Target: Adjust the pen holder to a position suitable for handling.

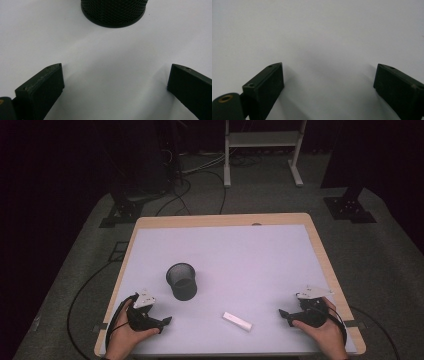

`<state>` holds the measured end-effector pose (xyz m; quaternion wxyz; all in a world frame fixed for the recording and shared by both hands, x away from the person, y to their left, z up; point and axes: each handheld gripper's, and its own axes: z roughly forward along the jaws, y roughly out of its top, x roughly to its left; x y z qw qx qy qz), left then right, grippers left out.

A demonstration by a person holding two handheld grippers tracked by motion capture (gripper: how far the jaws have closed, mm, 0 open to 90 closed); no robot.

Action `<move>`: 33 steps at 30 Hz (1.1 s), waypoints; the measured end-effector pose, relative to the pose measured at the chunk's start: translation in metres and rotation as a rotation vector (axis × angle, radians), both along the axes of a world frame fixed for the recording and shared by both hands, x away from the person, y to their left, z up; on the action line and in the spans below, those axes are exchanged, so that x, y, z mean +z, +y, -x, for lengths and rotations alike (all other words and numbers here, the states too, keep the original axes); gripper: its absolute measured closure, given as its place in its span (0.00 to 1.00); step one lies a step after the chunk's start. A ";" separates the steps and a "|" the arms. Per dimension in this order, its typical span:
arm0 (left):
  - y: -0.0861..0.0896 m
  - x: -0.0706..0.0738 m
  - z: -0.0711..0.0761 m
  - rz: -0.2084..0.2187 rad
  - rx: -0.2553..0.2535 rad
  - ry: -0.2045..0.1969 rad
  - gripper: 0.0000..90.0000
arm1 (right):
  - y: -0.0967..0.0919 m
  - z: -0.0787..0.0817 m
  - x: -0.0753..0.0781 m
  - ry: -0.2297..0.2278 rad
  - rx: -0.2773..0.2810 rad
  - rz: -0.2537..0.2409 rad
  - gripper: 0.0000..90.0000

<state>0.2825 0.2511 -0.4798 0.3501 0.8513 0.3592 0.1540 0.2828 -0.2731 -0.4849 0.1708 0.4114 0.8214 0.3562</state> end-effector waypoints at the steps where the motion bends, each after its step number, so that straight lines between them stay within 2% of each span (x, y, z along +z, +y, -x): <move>1: 0.000 0.000 0.000 -0.001 0.001 -0.001 0.00 | 0.000 0.000 0.000 0.000 0.000 0.000 0.09; 6: 0.004 0.002 0.001 0.009 0.015 -0.010 0.05 | 0.000 0.000 0.000 -0.001 -0.001 0.000 0.09; 9: 0.007 0.004 0.000 0.009 0.027 -0.008 0.15 | 0.000 0.000 0.000 -0.002 -0.002 0.000 0.09; 17: 0.013 0.016 -0.005 0.028 0.042 -0.032 0.17 | 0.000 0.000 0.000 -0.001 -0.002 0.000 0.09; 23: 0.010 0.027 -0.005 0.050 0.045 -0.025 0.20 | 0.000 0.000 0.000 -0.001 -0.001 0.000 0.09; 29: 0.006 0.039 -0.007 0.044 0.027 -0.032 0.26 | 0.000 0.000 0.000 -0.001 -0.002 -0.001 0.09; 33: 0.005 0.046 -0.012 0.051 0.035 -0.016 0.28 | 0.000 0.000 0.000 -0.001 -0.002 -0.001 0.09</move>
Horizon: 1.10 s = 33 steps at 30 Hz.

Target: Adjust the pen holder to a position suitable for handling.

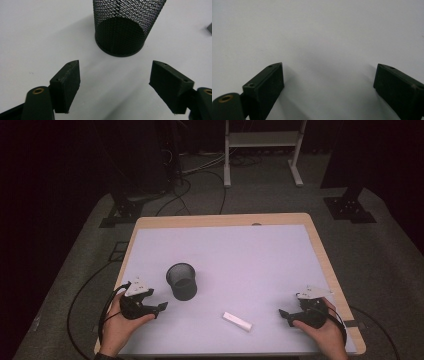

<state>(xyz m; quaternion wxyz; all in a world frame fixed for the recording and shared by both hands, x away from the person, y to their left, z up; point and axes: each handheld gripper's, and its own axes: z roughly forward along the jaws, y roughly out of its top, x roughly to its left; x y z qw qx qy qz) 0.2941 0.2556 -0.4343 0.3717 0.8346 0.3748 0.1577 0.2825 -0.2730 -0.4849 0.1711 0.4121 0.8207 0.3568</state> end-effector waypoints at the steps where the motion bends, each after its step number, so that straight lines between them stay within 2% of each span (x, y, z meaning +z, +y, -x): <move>1: 0.000 0.002 -0.001 0.000 -0.002 0.002 0.29 | 0.000 0.000 0.000 0.000 0.000 0.000 0.09; 25: -0.005 0.049 -0.021 0.022 0.002 0.014 0.47 | 0.000 0.000 0.000 0.000 0.000 0.001 0.09; 33: -0.010 0.059 -0.031 0.021 0.008 0.020 0.53 | 0.000 0.000 0.000 0.000 0.000 0.000 0.09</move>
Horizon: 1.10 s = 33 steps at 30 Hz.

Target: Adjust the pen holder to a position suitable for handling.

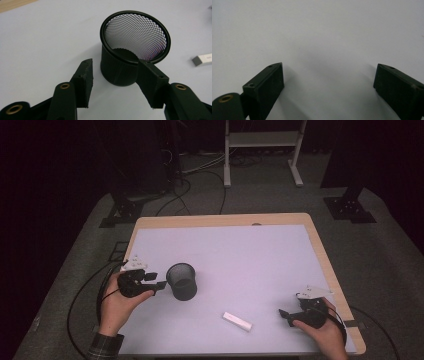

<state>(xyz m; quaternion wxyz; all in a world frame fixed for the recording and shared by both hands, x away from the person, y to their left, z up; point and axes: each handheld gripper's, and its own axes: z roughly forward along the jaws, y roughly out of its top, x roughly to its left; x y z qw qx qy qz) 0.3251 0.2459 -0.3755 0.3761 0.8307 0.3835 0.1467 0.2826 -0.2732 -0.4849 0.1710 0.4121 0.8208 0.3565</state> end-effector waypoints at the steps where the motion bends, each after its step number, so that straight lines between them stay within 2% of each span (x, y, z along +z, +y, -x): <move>1: -0.002 0.002 -0.002 -0.001 0.000 0.001 0.56 | 0.000 0.000 0.000 0.000 0.000 0.000 0.09; 14: -0.013 0.007 -0.018 -0.031 0.010 -0.009 0.64 | 0.000 0.000 0.000 0.000 0.000 0.000 0.09; 25: -0.022 0.008 -0.030 -0.047 0.019 -0.012 0.63 | 0.000 0.000 0.000 0.000 0.000 0.000 0.09; 33: -0.032 0.005 -0.042 -0.074 0.009 0.007 0.62 | 0.000 0.000 0.000 0.000 0.000 0.000 0.09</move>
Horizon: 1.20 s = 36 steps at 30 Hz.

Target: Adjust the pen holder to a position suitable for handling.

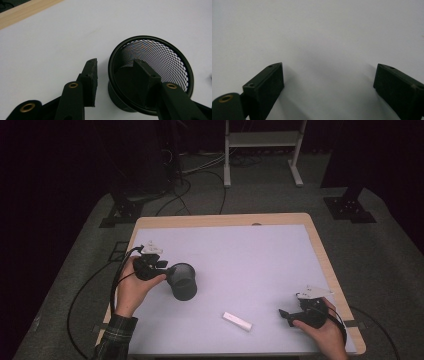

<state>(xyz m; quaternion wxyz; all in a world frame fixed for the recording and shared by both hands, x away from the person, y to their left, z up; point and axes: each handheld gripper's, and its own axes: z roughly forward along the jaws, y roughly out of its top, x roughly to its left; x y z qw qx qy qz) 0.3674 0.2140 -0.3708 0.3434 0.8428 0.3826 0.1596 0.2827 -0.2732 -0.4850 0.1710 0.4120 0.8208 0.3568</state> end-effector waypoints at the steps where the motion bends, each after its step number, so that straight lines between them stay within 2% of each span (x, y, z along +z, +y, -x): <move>1: -0.001 -0.001 -0.001 -0.005 -0.001 0.005 0.62 | 0.000 0.000 0.000 0.000 0.000 0.000 0.09; 5: -0.004 -0.003 -0.006 -0.011 -0.002 0.014 0.63 | 0.000 0.000 0.000 0.000 0.000 0.000 0.09; 12: -0.008 -0.011 -0.014 -0.036 -0.004 0.055 0.64 | 0.000 0.000 0.000 0.000 0.000 0.000 0.09; 19: -0.010 -0.019 -0.018 -0.051 -0.016 0.095 0.73 | 0.000 0.000 0.000 0.000 0.000 -0.001 0.09; 31: -0.013 -0.025 -0.021 -0.076 -0.018 0.120 0.86 | 0.000 0.000 0.000 0.001 0.000 -0.001 0.09; 36: -0.014 -0.025 -0.022 -0.085 -0.011 0.120 0.87 | 0.000 0.000 0.000 0.001 0.000 0.000 0.09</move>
